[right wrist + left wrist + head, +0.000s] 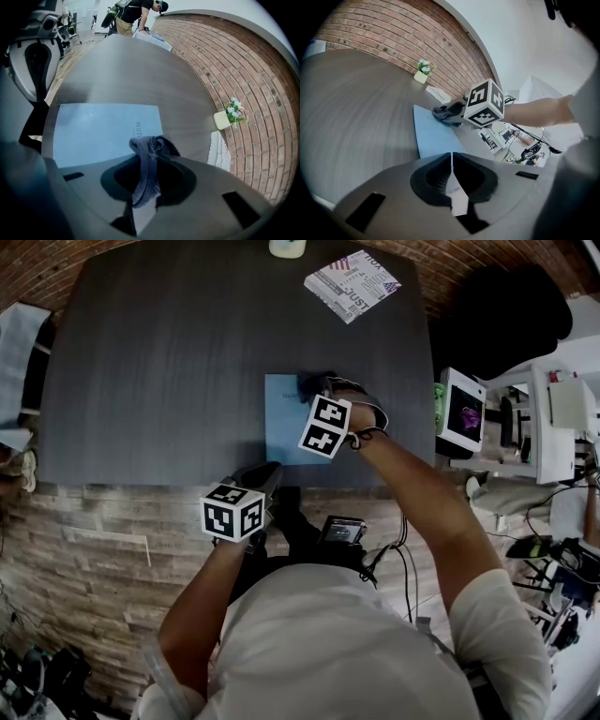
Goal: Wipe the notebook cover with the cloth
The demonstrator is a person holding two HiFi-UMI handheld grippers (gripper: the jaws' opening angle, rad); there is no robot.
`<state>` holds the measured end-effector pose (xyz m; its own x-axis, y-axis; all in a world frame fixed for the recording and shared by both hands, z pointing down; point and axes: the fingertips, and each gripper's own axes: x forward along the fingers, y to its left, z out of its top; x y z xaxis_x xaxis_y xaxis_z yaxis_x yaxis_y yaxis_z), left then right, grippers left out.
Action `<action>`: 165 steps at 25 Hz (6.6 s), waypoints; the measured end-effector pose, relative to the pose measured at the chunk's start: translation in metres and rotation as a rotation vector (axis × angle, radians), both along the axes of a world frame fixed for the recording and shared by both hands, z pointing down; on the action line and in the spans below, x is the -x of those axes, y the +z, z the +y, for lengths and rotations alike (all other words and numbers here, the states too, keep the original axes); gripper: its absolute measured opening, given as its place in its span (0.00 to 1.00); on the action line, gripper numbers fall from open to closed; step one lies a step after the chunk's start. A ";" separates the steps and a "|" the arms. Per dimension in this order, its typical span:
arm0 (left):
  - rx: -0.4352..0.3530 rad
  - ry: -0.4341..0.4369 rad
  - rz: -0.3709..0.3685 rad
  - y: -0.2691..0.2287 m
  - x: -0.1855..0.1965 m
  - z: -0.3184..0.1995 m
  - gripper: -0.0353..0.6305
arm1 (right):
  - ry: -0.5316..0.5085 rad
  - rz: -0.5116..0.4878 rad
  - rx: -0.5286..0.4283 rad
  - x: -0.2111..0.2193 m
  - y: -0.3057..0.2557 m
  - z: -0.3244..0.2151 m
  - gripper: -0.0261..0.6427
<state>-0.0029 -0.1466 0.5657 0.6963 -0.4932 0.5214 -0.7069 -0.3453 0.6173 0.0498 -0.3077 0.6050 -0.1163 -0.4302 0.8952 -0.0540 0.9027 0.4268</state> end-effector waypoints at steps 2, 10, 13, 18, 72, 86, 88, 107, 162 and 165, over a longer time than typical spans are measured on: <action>0.002 0.005 0.000 0.001 -0.001 0.003 0.07 | -0.001 -0.001 0.005 0.000 0.000 0.004 0.16; -0.003 0.027 -0.001 -0.003 -0.001 0.013 0.07 | -0.003 0.004 0.020 0.002 0.002 0.025 0.16; -0.007 0.031 -0.001 -0.004 0.000 0.016 0.07 | -0.007 0.008 0.022 0.001 0.002 0.033 0.16; -0.013 0.039 0.001 -0.006 0.000 0.023 0.07 | -0.007 0.007 0.031 0.002 0.004 0.049 0.16; -0.039 0.104 0.021 -0.018 0.008 0.055 0.07 | 0.034 -0.022 0.123 0.003 0.005 0.160 0.16; -0.051 0.104 0.033 -0.024 0.013 0.059 0.07 | 0.077 -0.059 0.162 0.003 -0.001 0.179 0.16; -0.052 0.105 0.036 -0.025 0.014 0.059 0.07 | 0.080 -0.064 0.164 0.002 -0.003 0.181 0.16; -0.110 0.089 0.087 -0.056 0.028 0.062 0.07 | 0.170 -0.238 0.142 0.010 -0.063 0.199 0.16; -0.376 -0.038 0.176 -0.210 0.035 0.149 0.07 | 0.583 -0.964 0.049 -0.058 -0.230 0.281 0.16; -0.383 -0.049 0.170 -0.213 0.016 0.159 0.07 | 0.584 -1.005 0.066 -0.076 -0.235 0.293 0.16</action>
<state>-0.0188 0.0120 0.3525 0.7277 -0.6635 0.1738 -0.6274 -0.5414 0.5597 0.1256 -0.0146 0.3702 -0.5860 -0.6083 0.5353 -0.7561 0.6480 -0.0915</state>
